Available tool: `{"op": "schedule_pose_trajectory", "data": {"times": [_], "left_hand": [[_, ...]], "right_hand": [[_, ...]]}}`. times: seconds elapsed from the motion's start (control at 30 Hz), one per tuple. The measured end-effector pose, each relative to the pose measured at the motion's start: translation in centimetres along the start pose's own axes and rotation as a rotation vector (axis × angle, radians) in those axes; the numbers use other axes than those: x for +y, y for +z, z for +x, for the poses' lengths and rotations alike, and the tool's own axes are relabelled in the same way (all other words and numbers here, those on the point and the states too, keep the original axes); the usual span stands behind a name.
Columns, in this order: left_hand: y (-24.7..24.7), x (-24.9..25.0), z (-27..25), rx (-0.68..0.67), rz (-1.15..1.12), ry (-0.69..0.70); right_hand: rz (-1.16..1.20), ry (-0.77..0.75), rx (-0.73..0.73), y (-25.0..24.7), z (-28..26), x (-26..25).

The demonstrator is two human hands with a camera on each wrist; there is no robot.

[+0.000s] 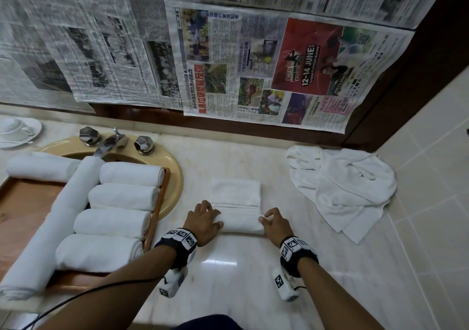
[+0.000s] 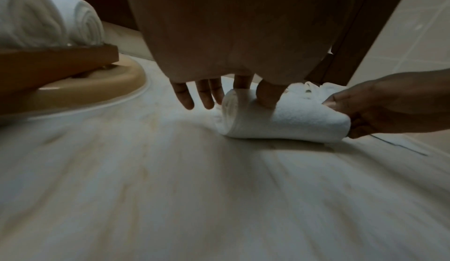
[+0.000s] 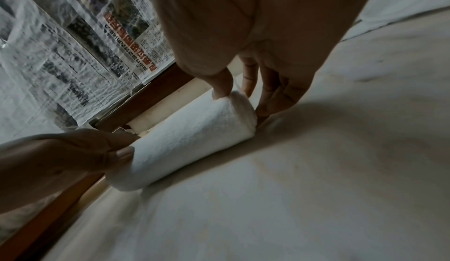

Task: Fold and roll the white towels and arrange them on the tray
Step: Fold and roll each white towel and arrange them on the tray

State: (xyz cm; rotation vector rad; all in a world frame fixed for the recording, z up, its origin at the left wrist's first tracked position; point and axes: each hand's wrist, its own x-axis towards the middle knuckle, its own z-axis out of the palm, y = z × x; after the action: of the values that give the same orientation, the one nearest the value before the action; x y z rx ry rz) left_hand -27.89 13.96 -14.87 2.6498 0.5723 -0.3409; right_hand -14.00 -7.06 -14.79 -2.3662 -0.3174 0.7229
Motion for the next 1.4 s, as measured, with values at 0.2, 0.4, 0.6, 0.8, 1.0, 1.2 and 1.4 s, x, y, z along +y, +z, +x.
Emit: {"op": "schedule_pose_trajectory", "data": {"times": [0.2, 0.4, 0.6, 0.8, 1.0, 1.2, 1.4], "left_hand": [[-0.7, 2.0, 0.3, 0.147, 0.052, 0.189], [1.0, 3.9, 0.3, 0.108, 0.034, 0.356], [-0.4, 4.2, 1.9, 0.086, -0.006, 0.305], [0.1, 2.9, 0.8, 0.066, -0.052, 0.368], [1.3, 2.4, -1.3, 0.099, -0.100, 0.393], [1.6, 2.5, -1.6, 0.106, -0.155, 0.379], [1.9, 2.5, -1.6, 0.097, -0.171, 0.358]], "right_hand": [[-0.020, 0.087, -0.006, 0.3, 1.0, -0.5], [-0.030, 0.145, -0.039, -0.4, 1.5, -1.1], [-0.026, -0.063, 0.039, -1.6, 2.2, -0.7], [-0.214, -0.372, -0.175, -2.3, 3.8, 0.0], [-0.450, -0.475, -0.154, -1.8, 4.5, 0.0], [-0.310, -0.539, -0.133, -2.5, 6.7, -2.4], [0.074, -0.370, 0.077, -3.7, 11.4, -8.1]]}}
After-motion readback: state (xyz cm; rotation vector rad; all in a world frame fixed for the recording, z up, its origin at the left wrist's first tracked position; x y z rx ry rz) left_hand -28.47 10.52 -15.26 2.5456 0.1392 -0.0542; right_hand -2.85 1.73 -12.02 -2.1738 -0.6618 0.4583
